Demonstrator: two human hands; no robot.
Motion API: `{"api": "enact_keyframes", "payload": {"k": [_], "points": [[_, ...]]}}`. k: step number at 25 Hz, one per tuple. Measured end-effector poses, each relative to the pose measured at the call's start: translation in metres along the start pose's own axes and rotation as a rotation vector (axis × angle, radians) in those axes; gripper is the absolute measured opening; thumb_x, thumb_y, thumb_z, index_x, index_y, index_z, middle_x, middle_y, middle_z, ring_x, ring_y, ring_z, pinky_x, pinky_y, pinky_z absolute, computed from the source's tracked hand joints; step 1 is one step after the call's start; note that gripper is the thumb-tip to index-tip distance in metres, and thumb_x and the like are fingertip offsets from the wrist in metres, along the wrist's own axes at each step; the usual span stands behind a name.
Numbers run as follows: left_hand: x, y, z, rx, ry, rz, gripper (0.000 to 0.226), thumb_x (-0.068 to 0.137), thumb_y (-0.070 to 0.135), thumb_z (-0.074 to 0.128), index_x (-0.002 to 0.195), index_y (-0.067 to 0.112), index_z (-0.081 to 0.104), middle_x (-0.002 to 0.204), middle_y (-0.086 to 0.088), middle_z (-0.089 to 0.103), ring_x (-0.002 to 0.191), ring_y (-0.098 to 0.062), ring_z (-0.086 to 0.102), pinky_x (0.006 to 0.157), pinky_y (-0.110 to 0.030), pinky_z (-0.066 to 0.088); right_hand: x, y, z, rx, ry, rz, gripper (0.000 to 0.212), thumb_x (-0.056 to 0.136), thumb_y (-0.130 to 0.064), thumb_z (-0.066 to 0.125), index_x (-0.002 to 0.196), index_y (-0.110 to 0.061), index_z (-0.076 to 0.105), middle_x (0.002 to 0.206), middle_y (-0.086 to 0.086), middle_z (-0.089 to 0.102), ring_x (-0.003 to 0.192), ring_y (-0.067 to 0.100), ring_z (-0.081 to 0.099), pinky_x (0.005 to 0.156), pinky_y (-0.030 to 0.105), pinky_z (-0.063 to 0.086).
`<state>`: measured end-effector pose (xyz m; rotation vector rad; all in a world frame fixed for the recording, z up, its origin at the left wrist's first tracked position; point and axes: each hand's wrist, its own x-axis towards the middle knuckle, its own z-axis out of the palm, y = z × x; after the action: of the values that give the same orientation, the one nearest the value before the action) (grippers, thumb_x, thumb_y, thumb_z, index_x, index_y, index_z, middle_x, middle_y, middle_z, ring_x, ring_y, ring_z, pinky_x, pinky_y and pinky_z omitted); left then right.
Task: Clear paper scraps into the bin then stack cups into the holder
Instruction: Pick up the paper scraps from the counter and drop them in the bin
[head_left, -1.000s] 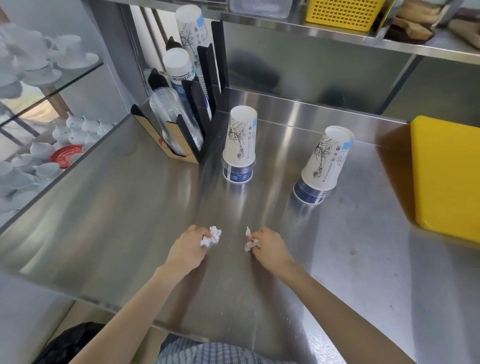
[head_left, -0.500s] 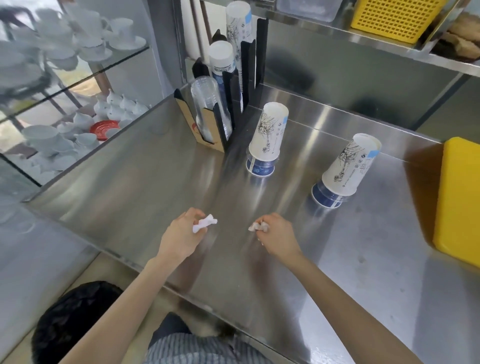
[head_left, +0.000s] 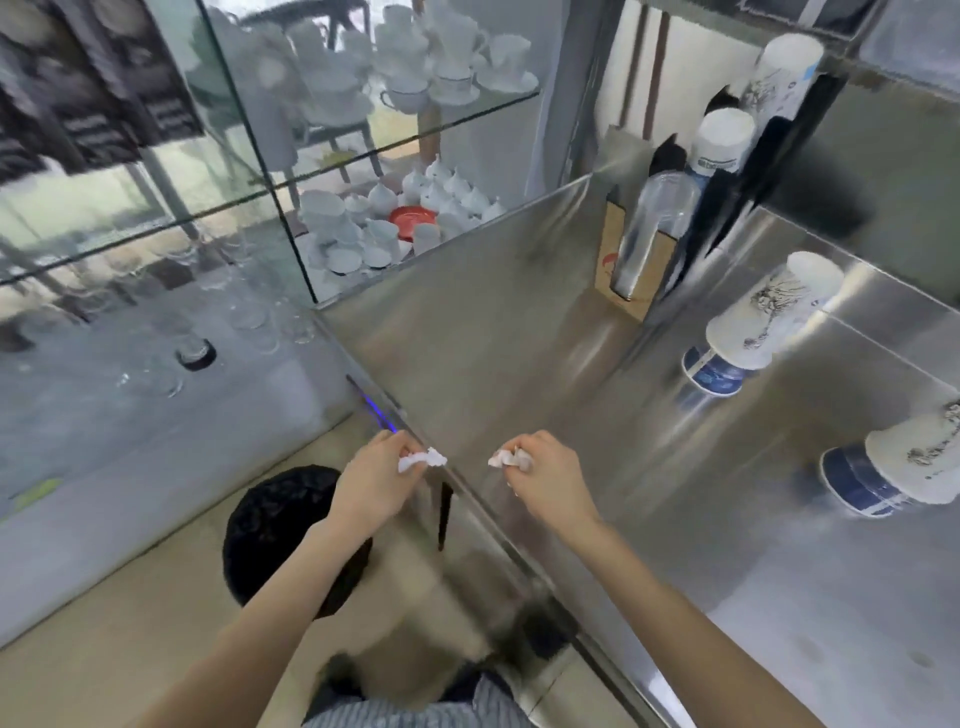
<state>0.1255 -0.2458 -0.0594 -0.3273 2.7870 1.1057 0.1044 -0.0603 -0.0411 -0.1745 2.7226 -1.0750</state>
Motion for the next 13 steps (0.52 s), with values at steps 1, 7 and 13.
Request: {"api": "enact_keyframes", "payload": {"k": [1, 7, 13], "points": [[-0.004, -0.014, -0.011, 0.001, 0.019, -0.018, 0.007, 0.083, 0.019, 0.057, 0.084, 0.013, 0.059, 0.088, -0.006, 0.055, 0.089, -0.03, 0.057, 0.072, -0.033, 0.039, 0.002, -0.014, 0.012, -0.014, -0.019, -0.042, 0.018, 0.08, -0.005, 0.052, 0.087, -0.008, 0.068, 0.084, 0.001, 0.063, 0.093, 0.028, 0.058, 0.072, 0.024, 0.033], [-0.033, -0.106, -0.083, -0.048, 0.111, -0.115, 0.015, 0.082, 0.01, 0.05, 0.088, 0.015, 0.062, 0.099, -0.009, 0.062, 0.09, -0.029, 0.058, 0.075, -0.033, 0.04, 0.002, -0.099, 0.094, -0.033, -0.135, -0.174, 0.019, 0.081, -0.004, 0.051, 0.091, -0.004, 0.068, 0.068, -0.011, 0.05, 0.094, 0.03, 0.056, 0.073, 0.024, 0.034], [-0.054, -0.182, -0.136, -0.053, 0.156, -0.226, 0.015, 0.083, 0.008, 0.047, 0.091, 0.012, 0.059, 0.09, -0.002, 0.056, 0.079, -0.02, 0.05, 0.062, -0.023, 0.031, -0.002, -0.166, 0.175, -0.07, -0.249, -0.244, 0.02, 0.082, -0.003, 0.049, 0.094, 0.003, 0.063, 0.098, 0.022, 0.065, 0.099, 0.034, 0.053, 0.076, 0.031, 0.03]]}}
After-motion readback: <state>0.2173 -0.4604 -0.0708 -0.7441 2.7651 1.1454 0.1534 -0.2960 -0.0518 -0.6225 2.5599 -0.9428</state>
